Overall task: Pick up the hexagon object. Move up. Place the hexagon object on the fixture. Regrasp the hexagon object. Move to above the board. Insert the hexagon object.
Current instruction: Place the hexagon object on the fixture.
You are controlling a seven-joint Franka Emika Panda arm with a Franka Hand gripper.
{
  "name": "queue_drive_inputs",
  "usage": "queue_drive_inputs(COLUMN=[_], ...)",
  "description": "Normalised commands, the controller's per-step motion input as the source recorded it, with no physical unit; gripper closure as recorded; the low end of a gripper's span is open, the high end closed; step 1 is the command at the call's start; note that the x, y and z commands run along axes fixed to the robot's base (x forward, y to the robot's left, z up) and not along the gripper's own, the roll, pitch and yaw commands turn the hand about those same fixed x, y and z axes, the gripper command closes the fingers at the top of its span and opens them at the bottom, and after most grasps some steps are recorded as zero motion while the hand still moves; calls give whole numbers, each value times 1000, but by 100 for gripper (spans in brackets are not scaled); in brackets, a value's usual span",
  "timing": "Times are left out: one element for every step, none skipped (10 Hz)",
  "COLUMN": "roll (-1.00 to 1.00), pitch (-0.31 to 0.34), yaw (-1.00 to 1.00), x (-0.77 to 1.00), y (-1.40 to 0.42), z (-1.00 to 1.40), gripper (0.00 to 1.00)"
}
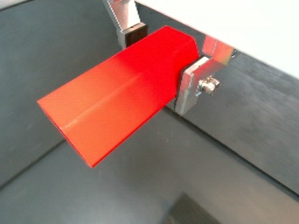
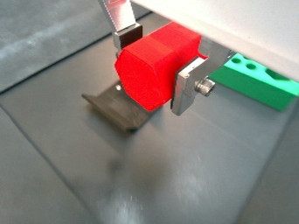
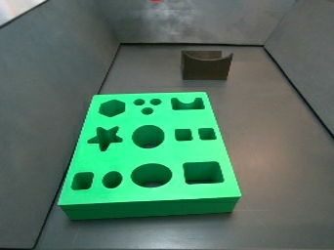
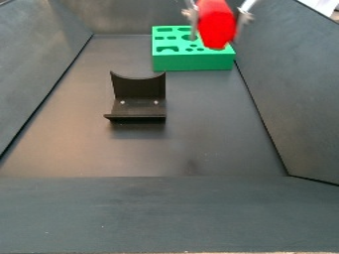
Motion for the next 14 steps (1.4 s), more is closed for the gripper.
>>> queue_drive_inputs(roll=[82, 76, 74, 74, 75, 79, 80, 83, 86, 91, -1000, -1000, -1000, -1000], pitch=[37, 87, 104, 141, 150, 164, 173, 175, 169, 168, 162, 155, 140, 154], yaw=[129, 69, 54, 38, 36, 33, 35, 37, 38, 40, 122, 116, 74, 57], x=[1000, 1000, 1000, 1000, 1000, 1000, 1000, 1000, 1000, 1000, 960, 865, 803, 697], y=[-447, -383, -357, -287, -262, -215, -178, -149, -132, -103, 195, 224, 168, 97], z=[142, 121, 112, 91, 85, 72, 61, 55, 47, 35, -535, -530, -297, -140], gripper=[100, 100, 100, 100, 100, 100, 100, 100, 100, 100, 100, 100, 100, 100])
